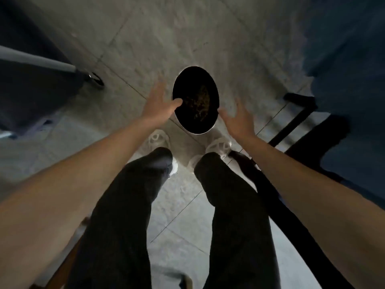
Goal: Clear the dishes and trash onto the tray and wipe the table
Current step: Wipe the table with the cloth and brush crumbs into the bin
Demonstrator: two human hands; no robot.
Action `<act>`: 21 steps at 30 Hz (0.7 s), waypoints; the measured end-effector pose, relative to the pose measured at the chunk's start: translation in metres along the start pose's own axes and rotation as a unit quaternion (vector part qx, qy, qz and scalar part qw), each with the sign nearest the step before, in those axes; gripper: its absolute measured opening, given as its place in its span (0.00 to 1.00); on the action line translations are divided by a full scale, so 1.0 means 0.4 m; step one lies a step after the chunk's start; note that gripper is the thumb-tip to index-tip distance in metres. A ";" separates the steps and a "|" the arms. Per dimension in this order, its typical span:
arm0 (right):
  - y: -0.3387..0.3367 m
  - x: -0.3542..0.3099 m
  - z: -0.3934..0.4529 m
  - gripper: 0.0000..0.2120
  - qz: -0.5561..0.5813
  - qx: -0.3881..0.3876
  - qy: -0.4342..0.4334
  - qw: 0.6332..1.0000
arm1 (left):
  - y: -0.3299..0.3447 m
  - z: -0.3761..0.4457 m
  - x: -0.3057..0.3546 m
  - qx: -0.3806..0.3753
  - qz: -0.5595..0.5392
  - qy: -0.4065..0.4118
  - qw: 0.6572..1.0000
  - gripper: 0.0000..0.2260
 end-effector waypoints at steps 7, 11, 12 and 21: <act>0.235 0.148 0.181 0.35 0.054 -0.046 0.056 0.996 | 0.193 0.205 -0.208 -0.025 -0.124 -0.089 0.988 0.36; 0.284 0.201 0.225 0.34 0.059 -0.009 0.048 0.997 | 0.252 0.246 -0.236 0.060 -0.135 -0.055 0.987 0.27; 0.285 0.205 0.230 0.34 0.054 -0.006 0.037 0.998 | 0.258 0.249 -0.237 0.082 -0.110 -0.044 0.990 0.27; 0.234 0.139 0.145 0.31 0.014 0.034 -0.015 0.999 | 0.215 0.171 -0.165 0.148 0.047 -0.015 0.988 0.23</act>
Point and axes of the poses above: each hand's wrist, its own z-axis towards the middle knuckle, its own y-axis out of the palm, x = y × z, the point moved 1 cm from there along z, towards the middle knuckle, and after that the axes turned 6 degrees about x, right-handed, at the moved point
